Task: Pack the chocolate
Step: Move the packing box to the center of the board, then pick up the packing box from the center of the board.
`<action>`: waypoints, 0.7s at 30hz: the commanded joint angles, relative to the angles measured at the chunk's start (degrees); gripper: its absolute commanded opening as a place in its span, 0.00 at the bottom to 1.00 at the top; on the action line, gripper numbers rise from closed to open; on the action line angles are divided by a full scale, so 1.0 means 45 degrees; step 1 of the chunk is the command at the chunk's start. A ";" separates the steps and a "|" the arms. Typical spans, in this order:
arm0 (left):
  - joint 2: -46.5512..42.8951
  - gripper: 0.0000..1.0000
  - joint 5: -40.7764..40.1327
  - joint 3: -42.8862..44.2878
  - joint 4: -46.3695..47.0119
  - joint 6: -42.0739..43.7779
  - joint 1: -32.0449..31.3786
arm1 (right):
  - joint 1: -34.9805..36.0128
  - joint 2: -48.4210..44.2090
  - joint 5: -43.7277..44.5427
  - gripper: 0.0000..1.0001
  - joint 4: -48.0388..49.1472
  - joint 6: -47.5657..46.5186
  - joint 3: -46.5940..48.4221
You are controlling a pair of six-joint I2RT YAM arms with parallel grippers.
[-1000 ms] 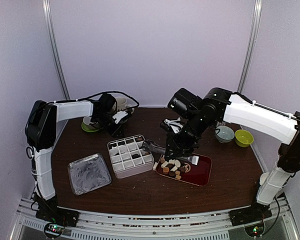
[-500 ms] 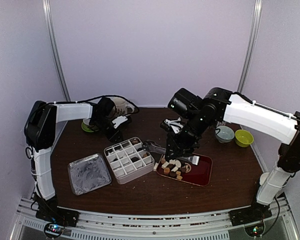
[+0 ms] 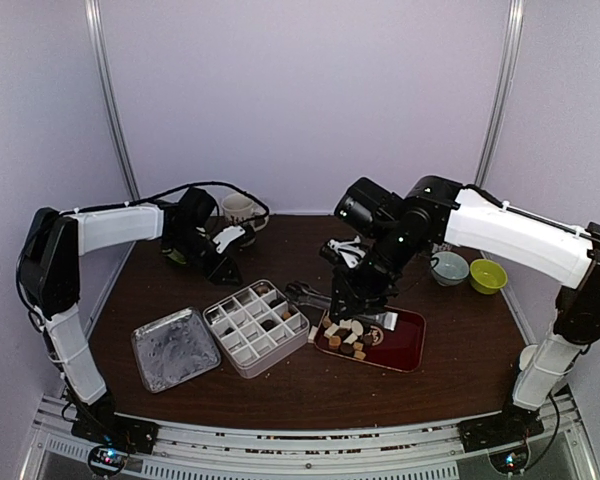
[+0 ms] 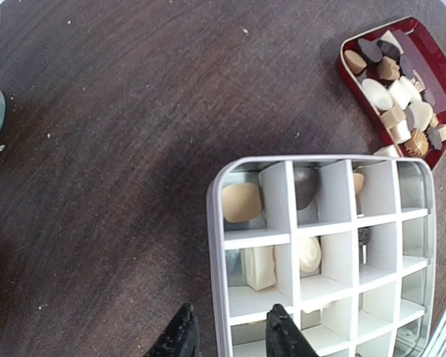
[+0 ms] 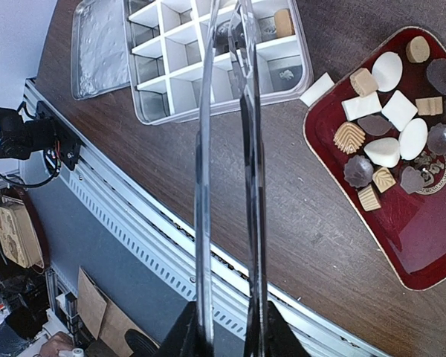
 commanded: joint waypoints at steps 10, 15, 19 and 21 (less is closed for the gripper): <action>0.1179 0.36 -0.0341 0.0705 -0.0870 -0.0878 -0.0130 | -0.0038 0.0318 0.0061 0.26 -0.0057 0.0007 0.0654; 0.1761 0.34 -0.1039 0.0889 -0.0781 -0.1386 -0.0438 | -0.0033 0.0564 -0.0169 0.26 -0.0284 0.0171 0.1081; 0.2000 0.28 -0.1758 0.1080 -0.0608 -0.2275 -0.0588 | -0.0034 0.1161 -0.0666 0.26 -0.1178 0.0456 0.2160; 0.2005 0.23 -0.2003 0.1097 -0.0507 -0.2854 -0.0663 | -0.0038 0.1588 -0.1023 0.26 -0.1643 0.0804 0.2641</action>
